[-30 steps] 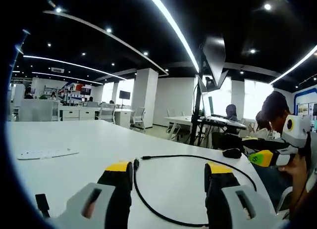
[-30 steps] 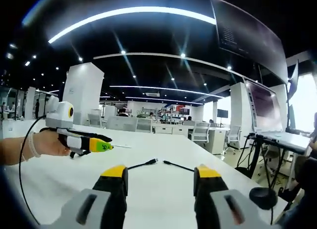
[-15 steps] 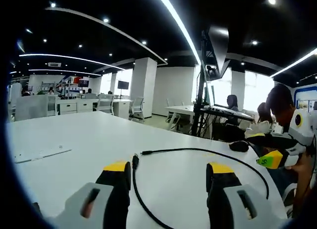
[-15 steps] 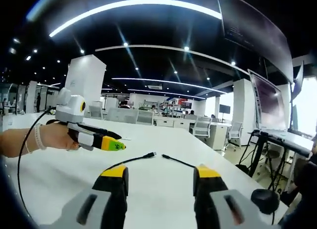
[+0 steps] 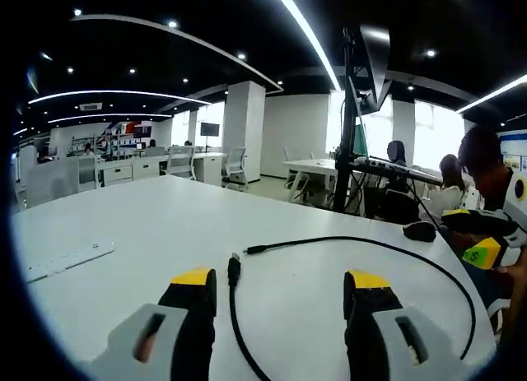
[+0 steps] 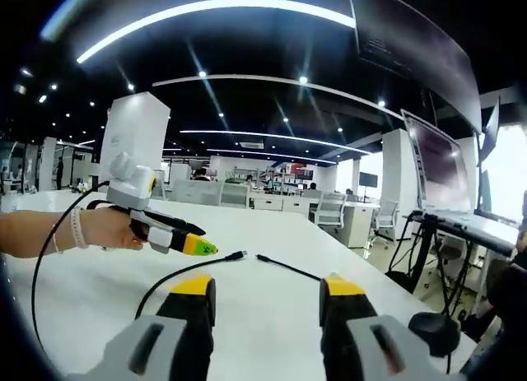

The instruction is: Find the charging cable on the desk, coil it up and secure with Velcro.

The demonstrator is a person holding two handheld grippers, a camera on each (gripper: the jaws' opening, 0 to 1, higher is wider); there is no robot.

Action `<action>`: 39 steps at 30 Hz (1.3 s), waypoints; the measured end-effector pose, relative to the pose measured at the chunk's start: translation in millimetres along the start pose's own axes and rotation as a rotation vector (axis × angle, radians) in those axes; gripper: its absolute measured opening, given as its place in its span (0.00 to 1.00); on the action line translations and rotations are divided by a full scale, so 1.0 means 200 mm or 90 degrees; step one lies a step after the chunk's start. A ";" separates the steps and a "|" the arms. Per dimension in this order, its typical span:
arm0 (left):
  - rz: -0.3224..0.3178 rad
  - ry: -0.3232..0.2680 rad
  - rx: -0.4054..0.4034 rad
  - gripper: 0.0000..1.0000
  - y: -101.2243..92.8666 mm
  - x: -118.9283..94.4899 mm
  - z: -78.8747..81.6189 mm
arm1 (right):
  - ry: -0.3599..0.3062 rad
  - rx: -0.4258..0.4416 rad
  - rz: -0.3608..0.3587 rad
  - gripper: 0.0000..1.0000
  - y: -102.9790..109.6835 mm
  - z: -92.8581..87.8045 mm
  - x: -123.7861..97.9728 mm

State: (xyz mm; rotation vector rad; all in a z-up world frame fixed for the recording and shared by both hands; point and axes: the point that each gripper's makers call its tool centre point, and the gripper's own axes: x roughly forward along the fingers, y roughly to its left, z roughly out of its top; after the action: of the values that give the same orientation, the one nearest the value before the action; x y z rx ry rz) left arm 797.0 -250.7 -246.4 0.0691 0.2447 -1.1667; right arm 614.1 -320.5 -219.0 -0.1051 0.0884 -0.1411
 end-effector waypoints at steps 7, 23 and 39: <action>0.000 0.001 -0.017 0.61 0.02 0.08 -0.04 | -0.005 0.004 -0.004 0.50 -0.01 -0.01 0.02; 0.033 0.002 -0.014 0.60 0.13 0.23 -0.11 | -0.018 0.022 0.012 0.49 -0.01 -0.06 0.07; 0.075 -0.027 -0.047 0.55 0.24 0.31 -0.12 | -0.104 0.045 0.001 0.47 -0.03 -0.05 0.13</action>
State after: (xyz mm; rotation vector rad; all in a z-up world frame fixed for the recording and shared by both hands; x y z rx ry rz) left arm 859.6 -283.1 -287.4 -0.0061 0.2425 -1.0394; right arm 637.3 -330.4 -229.9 -0.0450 -0.0791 -0.1341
